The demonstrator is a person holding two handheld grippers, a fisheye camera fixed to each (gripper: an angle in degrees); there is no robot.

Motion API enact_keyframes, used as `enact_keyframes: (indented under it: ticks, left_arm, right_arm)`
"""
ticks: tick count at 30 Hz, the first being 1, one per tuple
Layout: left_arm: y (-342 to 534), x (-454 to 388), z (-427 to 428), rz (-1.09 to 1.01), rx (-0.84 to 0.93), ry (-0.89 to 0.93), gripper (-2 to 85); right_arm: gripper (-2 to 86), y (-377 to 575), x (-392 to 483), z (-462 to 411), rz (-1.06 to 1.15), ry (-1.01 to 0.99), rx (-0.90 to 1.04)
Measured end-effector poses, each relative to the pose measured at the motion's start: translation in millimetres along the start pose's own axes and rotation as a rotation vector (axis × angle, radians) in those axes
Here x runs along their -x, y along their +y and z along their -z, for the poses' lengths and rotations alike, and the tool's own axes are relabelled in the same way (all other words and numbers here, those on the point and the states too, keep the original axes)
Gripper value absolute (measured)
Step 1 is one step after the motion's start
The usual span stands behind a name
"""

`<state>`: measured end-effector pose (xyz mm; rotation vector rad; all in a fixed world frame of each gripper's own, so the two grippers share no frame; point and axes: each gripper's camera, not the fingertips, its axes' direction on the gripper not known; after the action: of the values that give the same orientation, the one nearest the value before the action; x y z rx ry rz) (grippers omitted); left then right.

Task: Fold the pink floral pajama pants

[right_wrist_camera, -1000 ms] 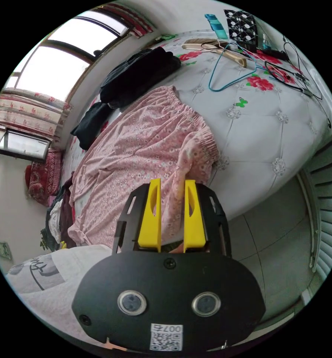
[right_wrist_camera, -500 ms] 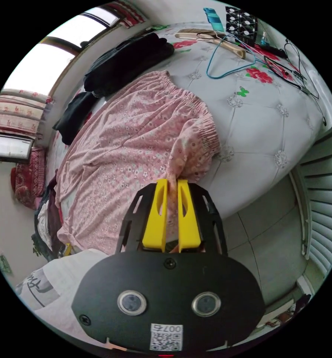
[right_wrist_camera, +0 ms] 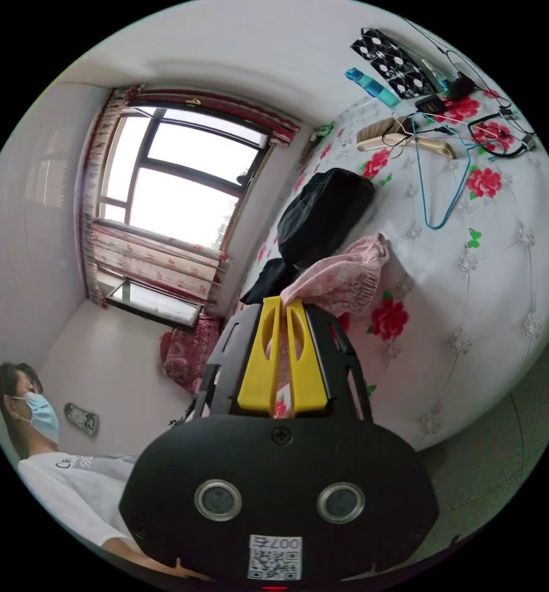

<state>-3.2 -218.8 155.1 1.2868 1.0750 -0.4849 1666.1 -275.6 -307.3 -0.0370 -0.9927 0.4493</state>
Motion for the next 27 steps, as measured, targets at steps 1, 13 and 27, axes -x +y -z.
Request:
enact_keyframes:
  ticks: [1, 13, 27]
  left_arm:
    - [0.9, 0.7, -1.3, 0.001, 0.011, -0.021, -1.0]
    - [-71.6, 16.9, -146.1, 0.105, 0.272, -0.153, -0.6]
    - [-130.5, 63.7, -424.1, -0.021, 0.432, -0.51, 10.6]
  right_arm:
    - [-0.3, 3.6, -3.1, -1.0, -0.006, 0.016, 0.004]
    - [0.7, -40.8, -18.0, -68.7, -0.109, 0.169, 0.0]
    - [8.5, -113.1, -54.9, -317.0, 0.072, 0.556, 0.167]
